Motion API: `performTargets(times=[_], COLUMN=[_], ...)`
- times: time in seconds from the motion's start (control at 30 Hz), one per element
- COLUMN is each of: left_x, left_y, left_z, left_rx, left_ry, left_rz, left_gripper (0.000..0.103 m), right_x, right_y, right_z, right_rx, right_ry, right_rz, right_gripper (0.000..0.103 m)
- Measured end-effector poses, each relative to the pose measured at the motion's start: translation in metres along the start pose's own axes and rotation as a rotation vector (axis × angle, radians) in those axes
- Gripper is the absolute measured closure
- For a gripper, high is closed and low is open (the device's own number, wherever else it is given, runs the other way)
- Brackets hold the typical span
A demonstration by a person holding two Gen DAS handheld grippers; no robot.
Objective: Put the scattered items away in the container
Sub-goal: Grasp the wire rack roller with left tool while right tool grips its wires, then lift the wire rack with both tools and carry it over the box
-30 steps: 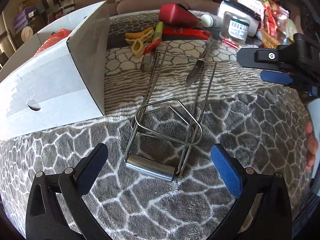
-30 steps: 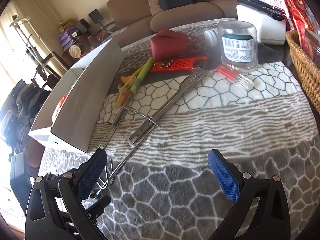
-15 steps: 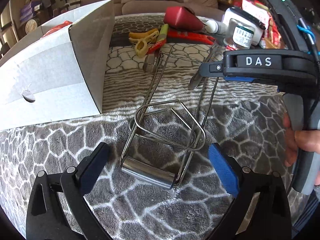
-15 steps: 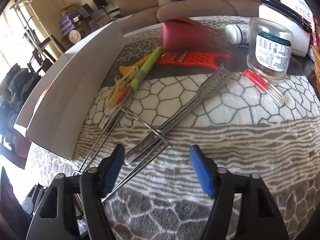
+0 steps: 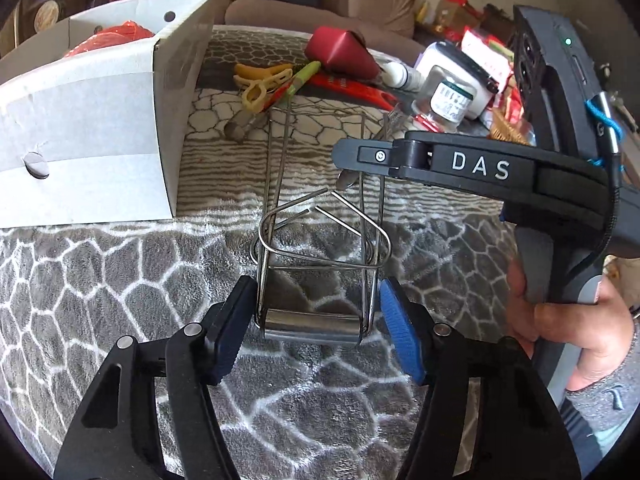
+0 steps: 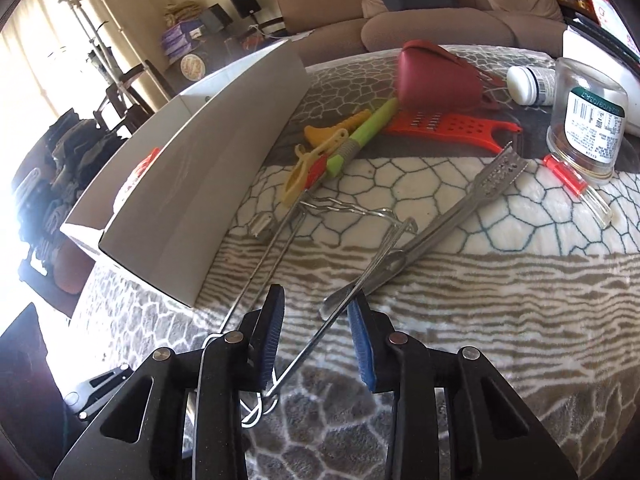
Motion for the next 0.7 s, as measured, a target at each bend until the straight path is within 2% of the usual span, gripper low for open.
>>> performTargets(times=[0.17,0.23,0.33,0.47,0.5,0.53,0.57,0.6,0.7], left_x=[-0.001,0.000,0.000,-0.001,-0.002,-0.003,-0.003,-0.002,0.002], left_y=[0.001,0.002,0.003,0.003,0.004,0.004,0.004,0.004,0.004], left_z=[0.001,0.003,0.005,0.005,0.005,0.004,0.004,0.004,0.005], left_rx=[0.007,0.017,0.025,0.027,0.027,0.026,0.020,0.015,0.034], left_ry=[0.003,0.003,-0.005,-0.002,-0.008,-0.010,-0.002,0.014,-0.002], left_rz=[-0.002,-0.009,-0.013,-0.017,-0.019,-0.018,-0.017,-0.017,-0.031], left_gripper=[0.043,0.046,0.047,0.046,0.041,0.040,0.040,0.051,0.052], right_x=[0.000,0.001,0.005,0.004,0.004,0.005,0.006,0.008,0.013], right_y=[0.004,0.004,0.006,0.002,0.002,0.002,0.002,0.002,0.002], right_z=[0.003,0.001,0.005,0.018,0.021,0.023,0.026,0.028,0.034], right_rx=[-0.062,-0.087,-0.094,-0.021,-0.002,0.009,0.018,0.028,0.060], right_ry=[0.086,0.119,0.159,0.109,0.097,0.103,0.109,0.105,0.082], right_rz=[0.019,0.029,0.031,0.024,0.020,0.014,0.010,0.004,-0.024], right_gripper=[0.071,0.081,0.087,0.087,0.089,0.093,0.093,0.093,0.093])
Point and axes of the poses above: each gripper's, at about its wrist camera, not at the fingertips, and x roughly against the way its jaws point, z to its left, y to its top, the point moved 6 cm from there along -x, roughly the way its jaws point, and after that the axes turned 11 degrees about -y, right-handed, at the moved point
